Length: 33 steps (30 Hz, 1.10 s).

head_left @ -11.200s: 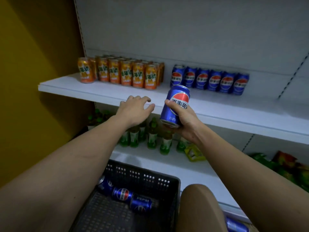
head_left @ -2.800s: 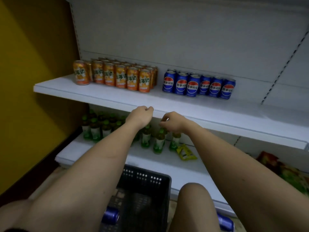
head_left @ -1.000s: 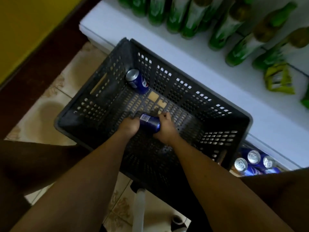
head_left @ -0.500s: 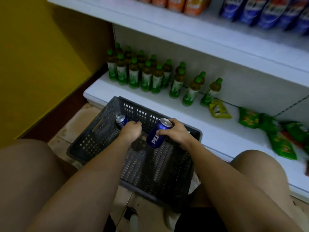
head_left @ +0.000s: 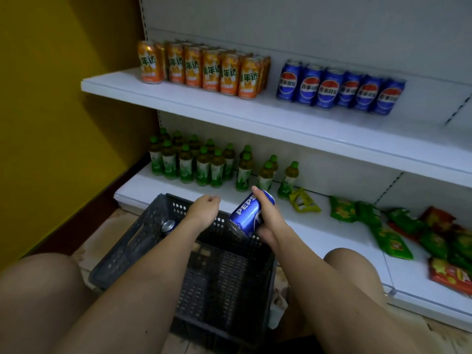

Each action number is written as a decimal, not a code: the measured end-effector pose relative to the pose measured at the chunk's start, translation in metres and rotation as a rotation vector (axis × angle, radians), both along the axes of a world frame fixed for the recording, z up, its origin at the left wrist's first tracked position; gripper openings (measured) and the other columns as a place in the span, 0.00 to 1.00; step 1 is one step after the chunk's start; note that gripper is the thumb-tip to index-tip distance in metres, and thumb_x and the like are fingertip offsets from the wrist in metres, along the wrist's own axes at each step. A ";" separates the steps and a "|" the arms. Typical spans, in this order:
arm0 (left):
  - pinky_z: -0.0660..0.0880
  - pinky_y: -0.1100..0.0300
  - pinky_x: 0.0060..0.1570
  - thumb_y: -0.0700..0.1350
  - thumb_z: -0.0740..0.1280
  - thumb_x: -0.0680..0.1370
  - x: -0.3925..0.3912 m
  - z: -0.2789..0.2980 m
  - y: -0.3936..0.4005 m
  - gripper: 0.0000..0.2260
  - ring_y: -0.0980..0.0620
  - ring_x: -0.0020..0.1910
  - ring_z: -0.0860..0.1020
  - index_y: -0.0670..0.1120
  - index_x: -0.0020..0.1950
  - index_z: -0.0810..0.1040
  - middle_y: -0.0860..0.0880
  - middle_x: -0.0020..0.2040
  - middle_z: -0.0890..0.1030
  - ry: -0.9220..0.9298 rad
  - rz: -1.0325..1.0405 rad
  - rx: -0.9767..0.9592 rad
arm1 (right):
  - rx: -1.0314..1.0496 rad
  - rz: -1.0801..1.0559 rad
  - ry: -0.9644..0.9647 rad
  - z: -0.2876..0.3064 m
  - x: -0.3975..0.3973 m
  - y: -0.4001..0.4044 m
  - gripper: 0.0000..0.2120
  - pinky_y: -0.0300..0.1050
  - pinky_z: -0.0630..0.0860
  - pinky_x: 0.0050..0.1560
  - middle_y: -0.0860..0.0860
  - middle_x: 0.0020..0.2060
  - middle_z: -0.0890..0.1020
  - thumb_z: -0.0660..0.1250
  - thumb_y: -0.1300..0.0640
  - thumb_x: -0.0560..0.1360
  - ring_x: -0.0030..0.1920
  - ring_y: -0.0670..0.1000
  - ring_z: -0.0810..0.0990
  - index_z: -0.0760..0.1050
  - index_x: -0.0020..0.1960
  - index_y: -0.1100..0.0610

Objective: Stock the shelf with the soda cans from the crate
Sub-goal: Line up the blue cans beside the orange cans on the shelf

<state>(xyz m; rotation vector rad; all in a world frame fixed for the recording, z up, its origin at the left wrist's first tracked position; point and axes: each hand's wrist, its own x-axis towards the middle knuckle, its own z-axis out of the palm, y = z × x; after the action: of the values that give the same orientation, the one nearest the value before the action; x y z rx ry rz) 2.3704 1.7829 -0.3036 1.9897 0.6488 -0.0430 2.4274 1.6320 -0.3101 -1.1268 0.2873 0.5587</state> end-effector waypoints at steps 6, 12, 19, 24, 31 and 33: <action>0.67 0.55 0.51 0.52 0.53 0.84 0.001 0.009 -0.010 0.11 0.51 0.47 0.72 0.50 0.57 0.73 0.48 0.50 0.73 -0.025 -0.071 -0.025 | 0.062 0.064 0.058 0.015 -0.008 -0.012 0.07 0.47 0.74 0.44 0.54 0.32 0.74 0.64 0.54 0.74 0.34 0.53 0.74 0.70 0.42 0.57; 0.68 0.54 0.53 0.55 0.53 0.84 0.011 0.030 -0.015 0.18 0.47 0.55 0.74 0.46 0.65 0.72 0.45 0.58 0.77 -0.031 -0.171 0.029 | -0.014 0.081 -0.047 0.038 -0.002 -0.020 0.07 0.48 0.75 0.46 0.54 0.37 0.79 0.67 0.55 0.73 0.38 0.54 0.78 0.75 0.48 0.58; 0.71 0.53 0.59 0.54 0.56 0.84 0.060 0.092 -0.023 0.17 0.45 0.59 0.75 0.45 0.63 0.76 0.44 0.61 0.78 -0.193 -0.233 0.219 | -0.142 0.008 -0.278 0.090 0.033 -0.049 0.15 0.47 0.79 0.44 0.51 0.42 0.84 0.76 0.51 0.71 0.42 0.50 0.83 0.79 0.54 0.55; 0.72 0.55 0.49 0.54 0.57 0.82 0.108 0.139 -0.044 0.14 0.47 0.52 0.77 0.48 0.56 0.78 0.49 0.53 0.80 -0.315 -0.294 0.351 | -0.046 -0.123 -0.342 0.130 0.066 -0.072 0.24 0.50 0.82 0.44 0.54 0.42 0.83 0.76 0.52 0.70 0.39 0.52 0.83 0.74 0.62 0.58; 0.74 0.52 0.53 0.54 0.58 0.81 0.185 0.169 -0.079 0.14 0.48 0.54 0.75 0.52 0.61 0.77 0.51 0.57 0.80 -0.435 -0.352 0.609 | -0.010 -0.244 -0.429 0.185 0.115 -0.106 0.20 0.50 0.83 0.47 0.53 0.44 0.82 0.77 0.52 0.70 0.42 0.52 0.83 0.74 0.58 0.56; 0.73 0.47 0.58 0.54 0.57 0.81 0.209 0.168 -0.093 0.14 0.47 0.58 0.74 0.53 0.62 0.77 0.50 0.60 0.79 -0.420 -0.382 0.646 | -0.105 -0.282 -0.532 0.199 0.128 -0.115 0.19 0.50 0.82 0.48 0.51 0.47 0.82 0.77 0.51 0.71 0.45 0.51 0.83 0.72 0.56 0.53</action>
<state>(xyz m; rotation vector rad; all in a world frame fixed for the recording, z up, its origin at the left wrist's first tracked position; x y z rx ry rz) 2.5797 1.6903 -0.1355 2.6102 -0.0133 0.3893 2.5557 1.5166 -0.1106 -1.2662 0.0099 -0.0150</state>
